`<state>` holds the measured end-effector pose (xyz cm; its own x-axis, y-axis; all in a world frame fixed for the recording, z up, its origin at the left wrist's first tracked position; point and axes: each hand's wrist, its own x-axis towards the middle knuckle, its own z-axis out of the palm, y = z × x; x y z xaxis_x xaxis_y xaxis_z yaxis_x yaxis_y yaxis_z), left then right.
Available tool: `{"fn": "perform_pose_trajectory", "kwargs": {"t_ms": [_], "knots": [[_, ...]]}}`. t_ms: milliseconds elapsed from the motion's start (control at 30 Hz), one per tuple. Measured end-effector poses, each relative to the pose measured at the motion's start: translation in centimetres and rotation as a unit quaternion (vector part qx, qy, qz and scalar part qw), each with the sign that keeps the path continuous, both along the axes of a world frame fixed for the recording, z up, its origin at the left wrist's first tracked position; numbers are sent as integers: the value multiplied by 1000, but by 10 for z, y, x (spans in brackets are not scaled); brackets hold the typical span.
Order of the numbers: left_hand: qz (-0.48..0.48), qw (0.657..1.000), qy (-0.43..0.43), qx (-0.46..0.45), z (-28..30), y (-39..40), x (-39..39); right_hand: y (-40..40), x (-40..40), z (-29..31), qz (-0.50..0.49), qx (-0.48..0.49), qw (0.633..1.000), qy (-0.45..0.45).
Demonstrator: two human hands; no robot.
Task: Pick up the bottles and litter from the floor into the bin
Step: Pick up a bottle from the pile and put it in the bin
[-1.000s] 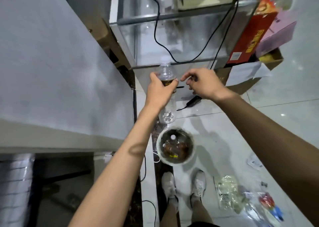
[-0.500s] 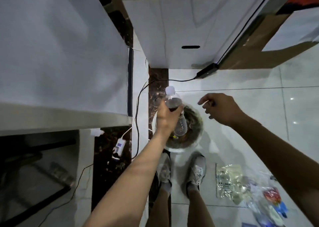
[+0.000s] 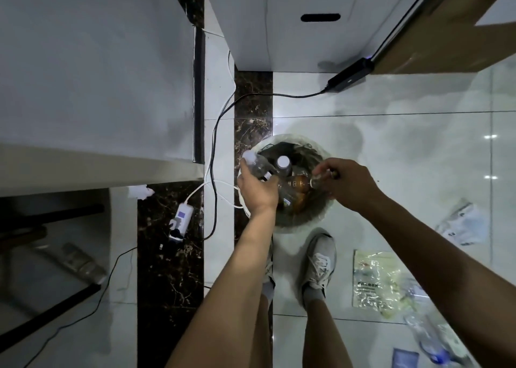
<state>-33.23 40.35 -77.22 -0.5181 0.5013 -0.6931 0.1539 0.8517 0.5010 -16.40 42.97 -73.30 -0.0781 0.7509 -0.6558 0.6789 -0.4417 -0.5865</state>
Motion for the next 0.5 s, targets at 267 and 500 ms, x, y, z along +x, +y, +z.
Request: {"fn": "perform_pose_trajectory", "kwargs": {"t_ms": [267, 500], "knots": [[-5, 995, -44, 94, 16, 21, -18, 9, -24, -10, -78, -43, 996, 15], [-23, 991, -54, 117, 16, 28, -28, 8, -29, -26, -125, -116, 985, -11]]}}
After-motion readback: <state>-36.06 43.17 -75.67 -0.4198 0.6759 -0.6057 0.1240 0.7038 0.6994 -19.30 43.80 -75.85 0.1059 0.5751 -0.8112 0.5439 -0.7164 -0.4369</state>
